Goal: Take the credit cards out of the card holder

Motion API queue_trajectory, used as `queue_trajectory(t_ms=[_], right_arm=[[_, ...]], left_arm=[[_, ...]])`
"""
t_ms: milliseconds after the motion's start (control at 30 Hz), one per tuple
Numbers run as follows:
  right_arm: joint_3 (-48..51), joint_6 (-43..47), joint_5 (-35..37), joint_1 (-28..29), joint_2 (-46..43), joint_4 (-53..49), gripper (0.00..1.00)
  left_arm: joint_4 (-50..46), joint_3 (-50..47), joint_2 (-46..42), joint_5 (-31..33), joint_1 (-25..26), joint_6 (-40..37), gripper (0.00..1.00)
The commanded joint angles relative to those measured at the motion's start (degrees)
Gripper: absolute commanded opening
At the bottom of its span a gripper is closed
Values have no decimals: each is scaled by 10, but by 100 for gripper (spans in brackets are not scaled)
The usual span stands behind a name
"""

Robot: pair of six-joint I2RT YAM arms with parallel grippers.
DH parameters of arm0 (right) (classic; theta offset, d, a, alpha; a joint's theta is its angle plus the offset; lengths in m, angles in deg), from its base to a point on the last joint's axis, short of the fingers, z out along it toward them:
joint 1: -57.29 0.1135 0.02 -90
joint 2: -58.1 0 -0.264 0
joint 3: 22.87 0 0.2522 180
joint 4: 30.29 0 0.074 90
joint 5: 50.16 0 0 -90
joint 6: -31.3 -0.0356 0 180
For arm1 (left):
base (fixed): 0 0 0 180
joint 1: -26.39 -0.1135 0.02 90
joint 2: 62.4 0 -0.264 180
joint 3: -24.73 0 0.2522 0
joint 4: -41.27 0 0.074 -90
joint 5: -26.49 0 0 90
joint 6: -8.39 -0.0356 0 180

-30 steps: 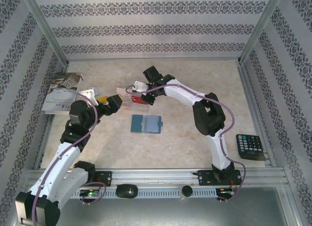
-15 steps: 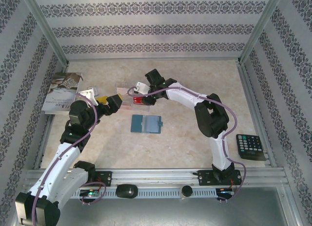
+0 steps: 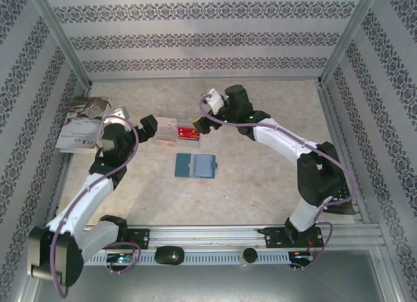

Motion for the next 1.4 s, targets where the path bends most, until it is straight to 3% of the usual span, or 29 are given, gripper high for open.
queue_trajectory(t_ms=[0,67,200,367,500,600,633,700,900,933,967,1000,1033,1067,1133,1200,1300,1367], right_arm=[[49,-134,10,-33,-26,117,98],[71,-169,37,-50,-44,134,98],[113,-186,101,-62,-82,142,98],[144,-184,176,-66,-115,138,98],[159,-174,207,-68,-135,127,98],[173,-181,233,-74,-149,124,98],[176,-187,242,-76,-153,120,98],[183,-191,267,-76,-161,116,98],[243,-219,354,-87,-208,124,98],[258,-219,367,-92,-217,128,98],[268,-219,393,-94,-226,127,98],[278,-215,420,-99,-235,125,98],[291,-198,431,-109,-244,124,98],[305,-181,434,-118,-253,125,98],[339,-138,438,-141,-270,134,98],[368,-121,458,-160,-274,146,98],[408,-86,493,-171,-250,199,98],[429,-74,472,-185,-219,261,98]], left_arm=[[47,29,80,125,-34,-121,99],[72,23,126,139,-55,-184,99],[100,-8,169,132,-105,-213,99],[116,-16,221,111,-123,-256,99],[128,-41,215,69,-126,-169,100],[231,-77,242,102,-111,-199,99],[277,-91,254,95,-119,-193,99],[244,-76,255,74,-119,-198,99],[418,-168,268,7,-95,-251,99],[562,-195,324,9,-92,-266,99],[587,-205,326,29,-91,-258,99],[460,-184,281,52,-91,-238,99],[455,-173,286,64,-86,-244,99],[525,-179,319,72,-79,-262,99],[442,-170,284,79,-79,-245,99],[523,-184,311,70,-78,-260,99],[550,-210,302,32,-78,-268,99],[565,-208,312,36,-77,-272,99]])
